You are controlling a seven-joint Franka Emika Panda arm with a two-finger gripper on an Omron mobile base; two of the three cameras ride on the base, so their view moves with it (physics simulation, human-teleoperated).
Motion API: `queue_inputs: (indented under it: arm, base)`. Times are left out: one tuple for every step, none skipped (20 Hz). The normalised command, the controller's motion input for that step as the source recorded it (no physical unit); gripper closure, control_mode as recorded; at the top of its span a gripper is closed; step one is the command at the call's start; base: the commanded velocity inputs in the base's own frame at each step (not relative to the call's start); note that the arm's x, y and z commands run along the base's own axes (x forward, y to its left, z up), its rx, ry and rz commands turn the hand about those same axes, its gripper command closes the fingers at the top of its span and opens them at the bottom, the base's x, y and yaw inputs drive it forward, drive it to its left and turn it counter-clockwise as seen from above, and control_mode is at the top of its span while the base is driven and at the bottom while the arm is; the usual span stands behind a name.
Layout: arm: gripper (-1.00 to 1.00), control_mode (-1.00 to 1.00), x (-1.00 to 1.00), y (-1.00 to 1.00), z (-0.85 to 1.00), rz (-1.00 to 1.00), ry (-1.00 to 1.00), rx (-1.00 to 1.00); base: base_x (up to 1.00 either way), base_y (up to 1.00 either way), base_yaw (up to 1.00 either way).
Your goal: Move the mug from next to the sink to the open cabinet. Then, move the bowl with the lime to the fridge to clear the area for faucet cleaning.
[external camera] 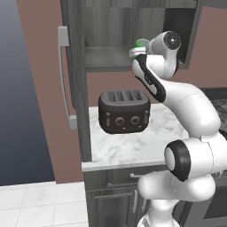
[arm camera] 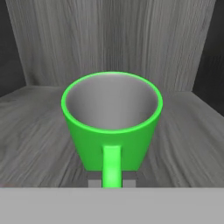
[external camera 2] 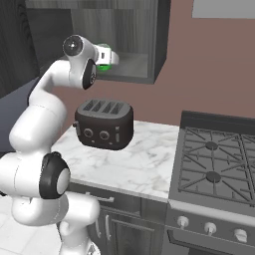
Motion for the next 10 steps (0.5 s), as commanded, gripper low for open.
queue_inputs:
  arm:
    - [1.00,-1.00,0.19,0.00,-0.19,0.00,0.00,0.00]
    - [1.00,-1.00,0.22,0.00,-0.21,0.00,0.00,0.00]
    - [1.00,-1.00,0.21,0.00,-0.26,0.00,-0.01,0.00]
    - [1.00,-1.00,0.15,0.00,-0.34,0.00,-0.01,-0.01]
    - [1.00,-1.00,0.14,0.00,-0.40,0.00,-0.01,-0.02]
    - [1.00,-1.00,0.21,0.00,-0.39,0.00,0.00,-0.03]
    - [1.00,-1.00,0.29,0.00,-0.34,0.00,0.00,-0.02]
    - [1.00,-1.00,0.45,0.00,-0.23,0.00,-0.02,-0.05]
    - [1.00,-1.00,0.56,0.00,-0.16,0.00,-0.01,-0.03]
    - [1.00,-1.00,0.55,0.00,-0.01,0.00,-0.04,-0.02]
  base:
    - [0.00,0.00,0.00]
    - [0.00,0.00,0.00]
    - [0.00,0.00,0.00]
    - [0.00,0.00,0.00]
    - [0.00,0.00,0.00]
    - [0.00,0.00,0.00]
    - [0.00,0.00,0.00]
    - [0.00,0.00,0.00]
    - [0.00,0.00,0.00]
    - [0.00,0.00,0.00]
